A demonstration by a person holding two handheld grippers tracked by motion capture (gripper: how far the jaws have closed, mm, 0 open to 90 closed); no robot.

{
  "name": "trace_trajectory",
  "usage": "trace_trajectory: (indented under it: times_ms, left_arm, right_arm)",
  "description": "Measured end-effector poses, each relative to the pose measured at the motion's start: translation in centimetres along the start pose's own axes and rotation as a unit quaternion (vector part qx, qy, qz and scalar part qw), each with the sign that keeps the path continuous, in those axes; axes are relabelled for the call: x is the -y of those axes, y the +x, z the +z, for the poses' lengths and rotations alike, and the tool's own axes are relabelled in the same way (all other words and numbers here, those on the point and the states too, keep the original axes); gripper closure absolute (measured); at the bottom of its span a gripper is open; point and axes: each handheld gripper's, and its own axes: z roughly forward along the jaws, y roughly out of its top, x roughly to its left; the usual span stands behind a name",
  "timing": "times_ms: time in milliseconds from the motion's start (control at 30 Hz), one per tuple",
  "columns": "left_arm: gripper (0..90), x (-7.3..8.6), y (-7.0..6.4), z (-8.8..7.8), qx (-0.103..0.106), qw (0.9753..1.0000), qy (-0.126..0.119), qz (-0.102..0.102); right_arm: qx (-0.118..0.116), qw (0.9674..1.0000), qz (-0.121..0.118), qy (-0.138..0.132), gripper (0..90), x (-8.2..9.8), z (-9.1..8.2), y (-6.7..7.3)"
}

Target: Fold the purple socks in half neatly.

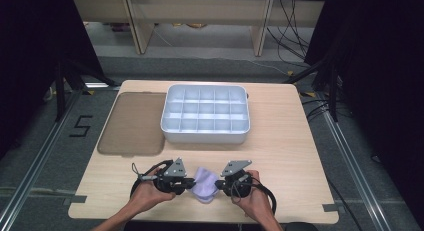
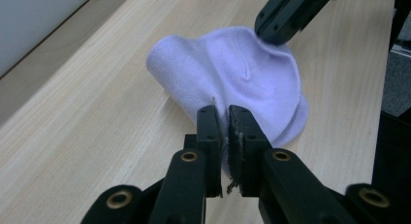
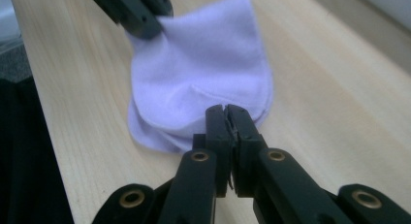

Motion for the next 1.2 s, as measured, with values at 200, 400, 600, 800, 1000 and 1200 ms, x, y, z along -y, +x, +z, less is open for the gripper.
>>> trace_trajectory:
  times_ms: [200,400,600,800,1000,1200]
  left_arm:
    - [83.1,-0.3,-0.6,-0.1,0.001,0.9999,-0.011,0.0]
    - [83.2,-1.4,-1.7,0.3,0.015,0.9996,-0.021,0.013]
    - [83.0,-2.2,-2.5,1.7,0.034,0.999,-0.02,0.02]
    - [82.3,-2.5,-2.9,2.8,0.044,0.9985,-0.002,0.032]
    - [82.1,-2.3,-3.1,3.5,0.039,0.9984,0.006,0.039]
    - [82.3,-2.2,-3.1,3.8,0.039,0.9987,0.01,0.03]
  right_arm:
    - [-0.007,0.9999,0.002,0.014,88.8,-0.2,0.8,-0.3]
    - [-0.001,0.9995,0.026,0.019,88.8,0.0,0.8,-0.3]
    - [-0.011,0.9998,0.016,0.003,88.8,0.2,1.0,-0.7]
    - [-0.014,0.9992,0.036,0.011,88.8,0.3,0.8,-0.8]
    - [0.003,0.9991,0.041,-0.012,88.3,0.3,-0.1,-1.7]
    - [0.01,0.9979,0.037,-0.052,88.3,-1.0,-2.2,-2.2]
